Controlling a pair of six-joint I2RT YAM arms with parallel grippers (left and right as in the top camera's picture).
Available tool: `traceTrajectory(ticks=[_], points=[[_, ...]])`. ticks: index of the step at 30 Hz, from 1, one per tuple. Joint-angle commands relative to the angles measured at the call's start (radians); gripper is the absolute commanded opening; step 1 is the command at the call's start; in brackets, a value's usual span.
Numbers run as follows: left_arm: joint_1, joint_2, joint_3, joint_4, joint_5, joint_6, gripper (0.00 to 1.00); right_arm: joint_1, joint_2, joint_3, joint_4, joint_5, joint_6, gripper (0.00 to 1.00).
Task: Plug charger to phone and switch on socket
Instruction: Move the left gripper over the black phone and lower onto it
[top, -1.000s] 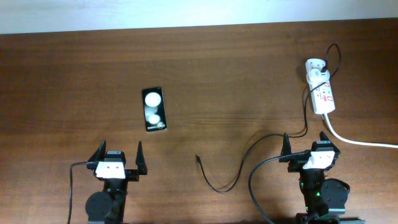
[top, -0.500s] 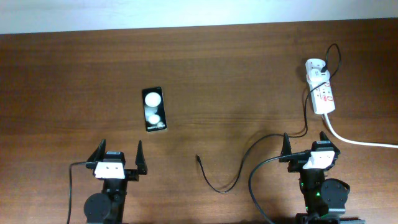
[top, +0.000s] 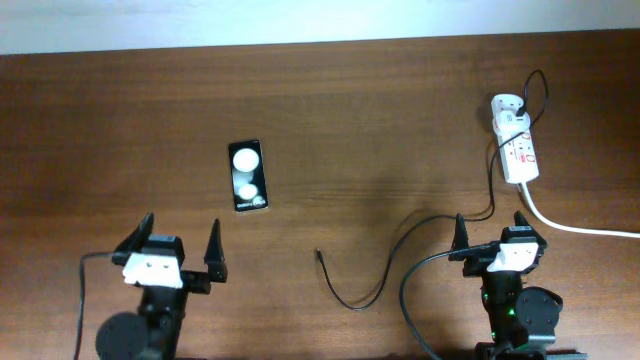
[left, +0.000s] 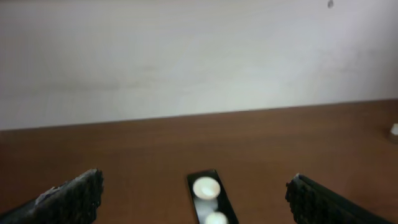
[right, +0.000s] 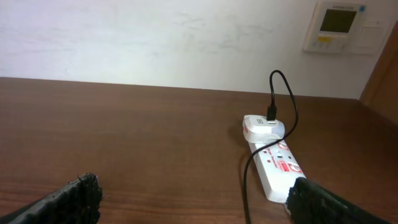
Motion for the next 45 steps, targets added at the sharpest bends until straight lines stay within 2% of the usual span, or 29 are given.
traceTrajectory(ticks=[1, 12, 17, 19, 28, 29, 31, 33, 37, 42, 45], points=[[0.006, 0.155, 0.115, -0.031, 0.038, 0.014, 0.99, 0.01, -0.01, -0.005, -0.004, -0.017, -0.007, 0.99], [0.005, 0.83, 0.607, -0.308, 0.192, -0.021, 0.99, 0.01, -0.01, -0.005, -0.004, -0.017, -0.007, 0.99], [-0.022, 1.164, 0.872, -0.472, 0.193, -0.027, 0.99, 0.01, -0.01, -0.005, -0.004, -0.017, -0.007, 0.99], [-0.036, 1.233, 0.901, -0.5, 0.193, -0.027, 0.99, 0.01, -0.01, -0.005, -0.004, -0.017, -0.006, 0.99], [-0.037, 1.301, 0.9, -0.556, 0.211, -0.027, 0.99, 0.01, -0.01, -0.005, -0.004, -0.017, -0.007, 0.99], [-0.037, 1.301, 0.901, -0.563, 0.207, -0.05, 0.99, 0.01, -0.01, -0.005, -0.004, -0.017, -0.007, 0.99], [-0.037, 1.304, 0.901, -0.567, 0.143, -0.171, 0.99, 0.01, -0.01, -0.005, -0.004, -0.017, -0.007, 0.99], [-0.037, 1.309, 0.914, -0.58, 0.135, -0.188, 0.99, 0.01, -0.01, -0.005, -0.004, -0.017, -0.007, 0.99], [-0.052, 1.368, 1.062, -0.696, 0.077, -0.215, 0.99, 0.01, -0.01, -0.005, -0.004, -0.017, -0.007, 0.99], [-0.133, 1.531, 1.316, -0.843, -0.044, -0.249, 0.99, 0.01, -0.01, -0.005, -0.004, -0.017, -0.007, 0.99], [-0.157, 1.622, 1.371, -0.871, -0.078, -0.3, 0.99, 0.01, -0.01, -0.005, -0.004, -0.017, -0.007, 0.99]])
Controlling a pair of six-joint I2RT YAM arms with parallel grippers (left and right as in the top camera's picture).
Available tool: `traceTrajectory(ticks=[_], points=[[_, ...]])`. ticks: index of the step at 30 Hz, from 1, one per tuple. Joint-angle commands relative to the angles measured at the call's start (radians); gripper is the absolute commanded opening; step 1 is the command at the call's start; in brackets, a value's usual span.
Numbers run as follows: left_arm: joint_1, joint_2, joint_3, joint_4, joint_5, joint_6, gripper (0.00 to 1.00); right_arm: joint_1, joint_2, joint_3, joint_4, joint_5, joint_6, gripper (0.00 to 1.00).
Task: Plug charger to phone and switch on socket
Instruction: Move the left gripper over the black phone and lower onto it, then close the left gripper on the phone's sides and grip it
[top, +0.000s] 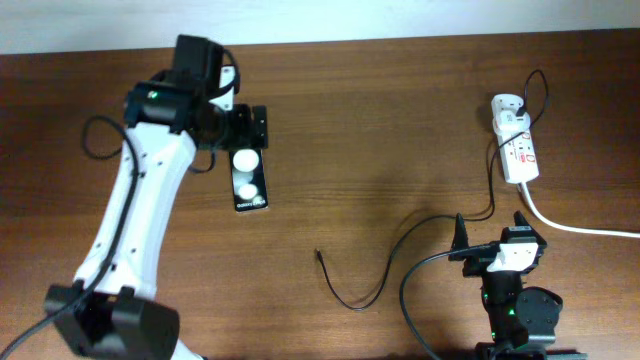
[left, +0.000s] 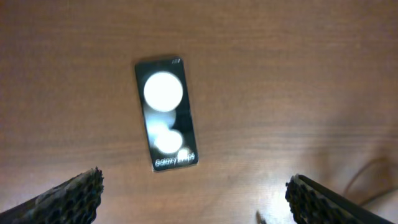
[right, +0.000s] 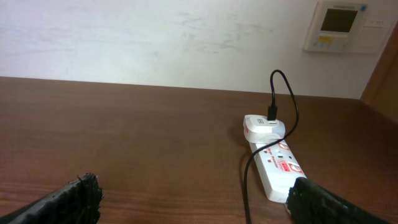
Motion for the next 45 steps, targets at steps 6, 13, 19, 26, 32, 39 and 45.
traceTrajectory(ticks=[6, 13, 19, 26, 32, 39, 45], points=[[-0.017, 0.188, 0.049, -0.019, -0.104, -0.114, 0.99, 0.008, -0.01, -0.005, -0.004, -0.017, -0.006, 0.99], [-0.017, 0.305, 0.049, -0.012, -0.105, -0.113, 0.99, 0.008, -0.01, -0.005, -0.004, -0.017, -0.006, 0.99], [-0.017, 0.433, 0.049, -0.012, -0.105, -0.113, 0.99, 0.008, -0.01, -0.005, -0.004, -0.017, -0.006, 0.99], [-0.016, 0.513, 0.048, -0.005, -0.139, -0.113, 0.99, 0.008, -0.01, -0.005, -0.004, -0.017, -0.006, 0.99], [-0.013, 0.527, 0.048, 0.043, -0.119, -0.113, 0.99, 0.008, -0.01, -0.005, -0.004, -0.017, -0.006, 0.99], [0.031, 0.527, 0.048, 0.053, -0.058, -0.113, 0.99, 0.008, -0.01, -0.005, -0.004, -0.017, -0.006, 0.99], [0.033, 0.527, 0.048, 0.053, -0.019, -0.113, 0.99, 0.008, -0.01, -0.005, -0.004, -0.017, -0.006, 0.99]])
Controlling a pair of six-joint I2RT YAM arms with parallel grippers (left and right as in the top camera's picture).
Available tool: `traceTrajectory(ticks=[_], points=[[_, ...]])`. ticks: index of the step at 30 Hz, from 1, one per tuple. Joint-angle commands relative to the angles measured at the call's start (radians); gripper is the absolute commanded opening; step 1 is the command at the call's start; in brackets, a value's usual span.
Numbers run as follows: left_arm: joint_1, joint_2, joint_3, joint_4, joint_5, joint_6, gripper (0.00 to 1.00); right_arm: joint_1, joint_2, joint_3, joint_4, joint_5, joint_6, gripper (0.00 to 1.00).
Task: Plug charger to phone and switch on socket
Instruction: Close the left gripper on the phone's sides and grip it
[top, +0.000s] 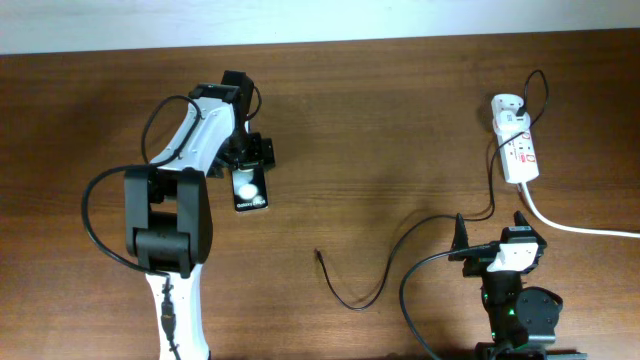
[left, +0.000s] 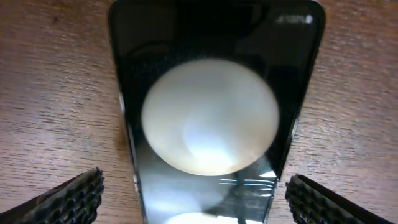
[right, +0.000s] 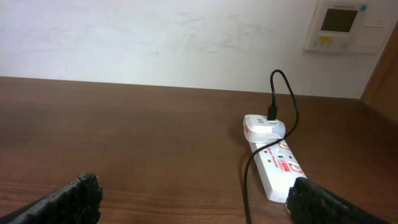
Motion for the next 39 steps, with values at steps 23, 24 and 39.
traceTrajectory(ticks=[23, 24, 39], points=[[-0.013, 0.012, -0.117, 0.092, 0.048, -0.013, 0.99, 0.008, -0.01, -0.005, -0.004, -0.017, -0.006, 0.99], [-0.013, 0.012, -0.117, 0.092, 0.048, -0.013, 0.99, 0.008, -0.01, -0.005, -0.004, -0.017, -0.006, 0.99], [-0.013, 0.012, -0.117, 0.089, 0.04, -0.037, 0.99, 0.008, -0.01, -0.005, -0.004, -0.017, -0.006, 0.99]])
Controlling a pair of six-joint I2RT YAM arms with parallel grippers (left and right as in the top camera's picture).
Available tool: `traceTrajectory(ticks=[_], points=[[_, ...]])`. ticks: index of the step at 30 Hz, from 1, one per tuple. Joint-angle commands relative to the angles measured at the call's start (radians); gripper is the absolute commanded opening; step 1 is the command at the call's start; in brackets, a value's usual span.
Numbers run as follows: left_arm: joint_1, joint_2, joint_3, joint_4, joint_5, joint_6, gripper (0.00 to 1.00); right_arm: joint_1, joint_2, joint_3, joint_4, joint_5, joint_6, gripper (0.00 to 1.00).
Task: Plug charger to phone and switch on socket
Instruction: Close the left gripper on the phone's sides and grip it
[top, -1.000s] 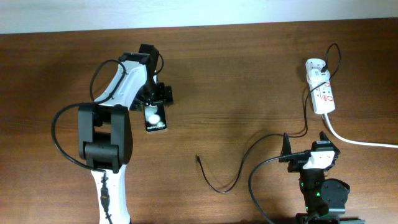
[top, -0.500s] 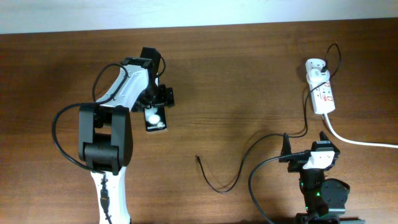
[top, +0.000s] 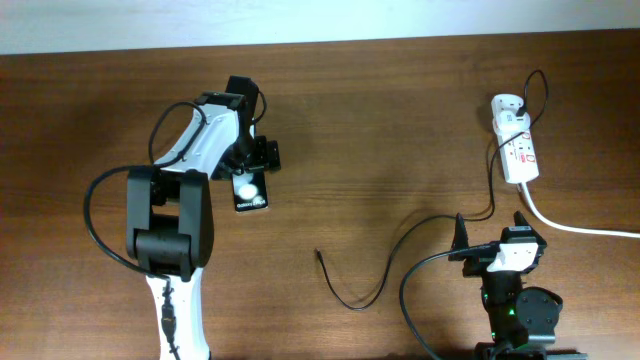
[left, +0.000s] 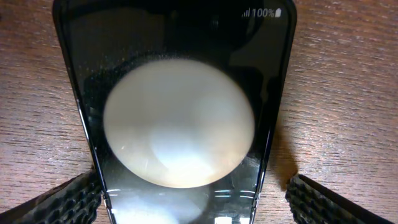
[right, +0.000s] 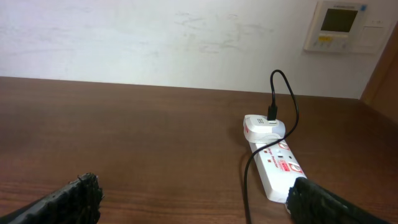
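Observation:
The black phone (top: 250, 192) lies flat on the brown table, screen up, reflecting round lamps. In the left wrist view the phone (left: 174, 112) fills the frame. My left gripper (top: 247, 160) hangs low over its far half, open, one finger at each long edge (left: 68, 199). The black charger cable's free plug (top: 318, 254) lies loose mid-table. The cable runs to the white adapter (top: 507, 108) in the white socket strip (top: 521, 155), also in the right wrist view (right: 280, 169). My right gripper (top: 497, 240) rests open at the front right.
The black cable loops (top: 365, 295) across the table between the phone side and my right arm's base. The strip's white mains cord (top: 580, 228) runs off the right edge. A wall thermostat (right: 345, 25) hangs behind the table.
My left gripper has come closer down over the phone, which now looks larger in the wrist view and sits between the open fingers. The right arm, cable and strip are unchanged.
Both arms first rested at the front edge with grippers open. Then my left arm was stretched out high above the phone. Later it was low over the phone's far half, and now lower still, straddling it. The right arm stayed put throughout.

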Motion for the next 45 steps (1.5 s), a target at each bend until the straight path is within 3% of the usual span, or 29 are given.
traceTrajectory(ticks=[1, 36, 45], points=[[0.002, 0.03, -0.04, -0.005, 0.018, -0.044, 0.99, 0.008, -0.01, -0.005, -0.004, -0.017, -0.006, 0.99], [0.002, 0.03, -0.084, 0.04, -0.042, -0.045, 0.99, 0.008, -0.01, -0.005, -0.004, -0.017, -0.007, 0.99], [0.002, 0.03, -0.085, 0.04, -0.042, -0.096, 0.99, 0.008, -0.01, -0.005, -0.004, -0.017, -0.007, 0.99]])
